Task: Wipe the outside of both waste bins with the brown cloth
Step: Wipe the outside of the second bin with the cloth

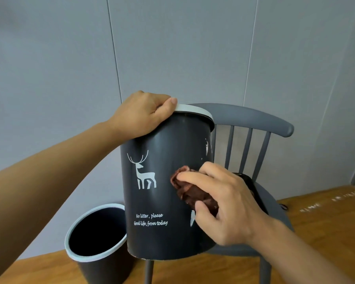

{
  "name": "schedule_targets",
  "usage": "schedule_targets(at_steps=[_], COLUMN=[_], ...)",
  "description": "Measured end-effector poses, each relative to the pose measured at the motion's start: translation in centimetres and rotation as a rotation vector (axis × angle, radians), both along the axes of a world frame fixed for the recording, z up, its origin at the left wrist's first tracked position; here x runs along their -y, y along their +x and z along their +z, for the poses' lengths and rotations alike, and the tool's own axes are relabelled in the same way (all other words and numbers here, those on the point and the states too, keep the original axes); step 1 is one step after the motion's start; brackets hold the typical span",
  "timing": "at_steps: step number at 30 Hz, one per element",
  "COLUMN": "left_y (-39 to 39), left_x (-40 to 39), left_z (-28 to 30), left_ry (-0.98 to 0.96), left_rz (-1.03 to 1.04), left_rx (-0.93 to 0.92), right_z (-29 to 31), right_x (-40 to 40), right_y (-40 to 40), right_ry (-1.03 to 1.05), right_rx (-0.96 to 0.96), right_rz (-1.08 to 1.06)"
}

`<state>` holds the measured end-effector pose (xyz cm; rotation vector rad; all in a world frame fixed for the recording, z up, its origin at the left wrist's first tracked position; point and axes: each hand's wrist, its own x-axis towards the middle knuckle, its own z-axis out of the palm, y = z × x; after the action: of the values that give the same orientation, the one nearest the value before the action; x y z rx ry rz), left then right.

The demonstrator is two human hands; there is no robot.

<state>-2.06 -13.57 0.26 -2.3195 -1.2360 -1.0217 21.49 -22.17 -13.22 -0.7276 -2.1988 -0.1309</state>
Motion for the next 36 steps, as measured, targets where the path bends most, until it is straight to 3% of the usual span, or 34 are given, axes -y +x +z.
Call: schedule_targets(at_steps=[3, 9, 14, 21, 25, 30, 33, 36], left_y=[-0.1, -0.6, 1.7, 3.6, 3.8, 4.2, 3.8, 3.0], left_x=[0.3, 1.7, 2.1, 0.7, 0.7, 0.7, 0.4, 0.1], left_z=[0.2, 2.0, 4.3, 1.3, 0.9, 0.3, 0.1, -0.1], left_ry=[-0.005, -0.156, -0.291, -0.009, 0.035, 0.053, 0.042, 0.040], left_rz=[-0.029, -0.097, 0.072, 0.151, 0.101, 0.058, 0.070, 0.086], left_rx=[-0.044, -0.132, -0.150, -0.180, -0.135, -0.072, -0.056, -0.013], right_z=[-0.3, 0.5, 1.6, 3.1, 3.6, 2.6, 1.5, 1.3], right_x=[0.0, -0.4, -1.2, -2.2, -1.9, -1.2, -1.0, -1.0], right_y=[0.7, 1.3, 1.1, 2.0, 2.1, 0.4, -0.2, 0.8], right_ry=[-0.110, -0.283, -0.370, -0.296, -0.136, 0.184, 0.119, 0.010], right_rx=[-0.022, -0.351, -0.519, -0.628, -0.617, -0.324, -0.205, -0.239], right_rz=[0.029, 0.033, 0.052, -0.051, -0.165, -0.364, -0.248, -0.125])
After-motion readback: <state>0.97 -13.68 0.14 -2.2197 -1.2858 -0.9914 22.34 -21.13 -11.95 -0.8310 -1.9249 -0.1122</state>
